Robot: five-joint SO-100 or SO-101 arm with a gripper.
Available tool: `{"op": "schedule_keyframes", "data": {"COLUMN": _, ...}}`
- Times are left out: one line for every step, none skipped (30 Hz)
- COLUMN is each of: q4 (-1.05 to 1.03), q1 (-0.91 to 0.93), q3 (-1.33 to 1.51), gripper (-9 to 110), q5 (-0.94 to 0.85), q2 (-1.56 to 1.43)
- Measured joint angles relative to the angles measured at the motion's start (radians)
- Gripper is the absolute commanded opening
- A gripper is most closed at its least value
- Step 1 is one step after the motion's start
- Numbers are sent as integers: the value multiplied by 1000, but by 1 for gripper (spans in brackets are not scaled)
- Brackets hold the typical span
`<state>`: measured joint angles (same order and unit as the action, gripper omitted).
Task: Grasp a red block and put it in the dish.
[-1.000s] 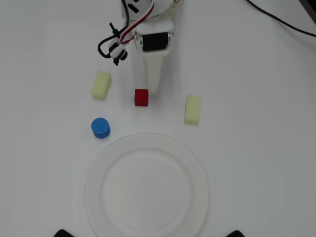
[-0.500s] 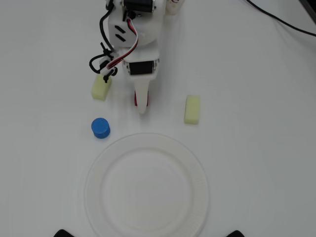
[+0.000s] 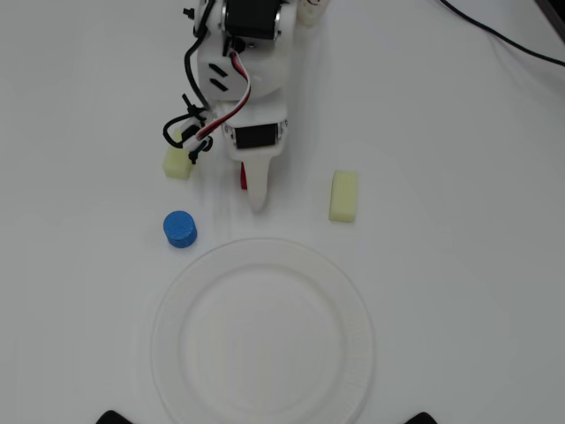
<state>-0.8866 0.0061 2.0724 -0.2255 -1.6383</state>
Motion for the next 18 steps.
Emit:
{"op": "schedule_keyframes", "data": {"q4": 3, "q1": 0, "q3": 0, "gripper": 26, "q5": 0, "q2": 6}}
{"op": "schedule_keyframes", "data": {"q4": 8, "q1": 0, "q3": 0, "gripper": 25, "q5": 0, "q2": 9}}
{"op": "schedule_keyframes", "data": {"q4": 12, "q1": 0, "q3": 0, "gripper": 24, "q5": -2, "q2": 11}}
{"op": "schedule_keyframes", "data": {"q4": 15, "q1": 0, "q3": 0, "gripper": 23, "q5": -8, "q2": 14}}
{"op": "schedule_keyframes", "data": {"q4": 18, "q1": 0, "q3": 0, "gripper": 20, "q5": -11, "q2": 15}}
{"op": "schedule_keyframes", "data": {"q4": 21, "q1": 0, "q3": -2, "gripper": 17, "q5": -15, "q2": 15}}
{"op": "schedule_keyframes", "data": {"q4": 23, "q1": 0, "q3": -2, "gripper": 12, "q5": -18, "q2": 17}}
{"op": "schedule_keyframes", "data": {"q4": 25, "q1": 0, "q3": -2, "gripper": 8, "q5": -20, "q2": 17}}
{"op": "schedule_keyframes", "data": {"q4": 25, "q1": 0, "q3": -2, "gripper": 3, "q5": -20, "q2": 18}}
{"op": "schedule_keyframes", "data": {"q4": 25, "q1": 0, "q3": -2, "gripper": 1, "q5": -20, "q2": 18}}
{"op": "schedule_keyframes", "data": {"q4": 25, "q1": 0, "q3": -2, "gripper": 0, "q5": -20, "q2": 18}}
{"op": "schedule_keyframes", "data": {"q4": 26, "q1": 0, "q3": -2, "gripper": 0, "q5": -20, "q2": 18}}
{"op": "schedule_keyframes", "data": {"q4": 26, "q1": 0, "q3": -2, "gripper": 0, "q5": -20, "q2": 18}}
{"op": "schedule_keyframes", "data": {"q4": 29, "q1": 0, "q3": -2, "gripper": 0, "q5": -20, "q2": 18}}
{"op": "schedule_keyframes", "data": {"q4": 32, "q1": 0, "q3": -2, "gripper": 0, "q5": -18, "q2": 18}}
{"op": "schedule_keyframes", "data": {"q4": 34, "q1": 0, "q3": -2, "gripper": 0, "q5": -14, "q2": 18}}
{"op": "schedule_keyframes", "data": {"q4": 34, "q1": 0, "q3": -2, "gripper": 0, "q5": -9, "q2": 18}}
{"op": "schedule_keyframes", "data": {"q4": 34, "q1": 0, "q3": -2, "gripper": 0, "q5": -6, "q2": 14}}
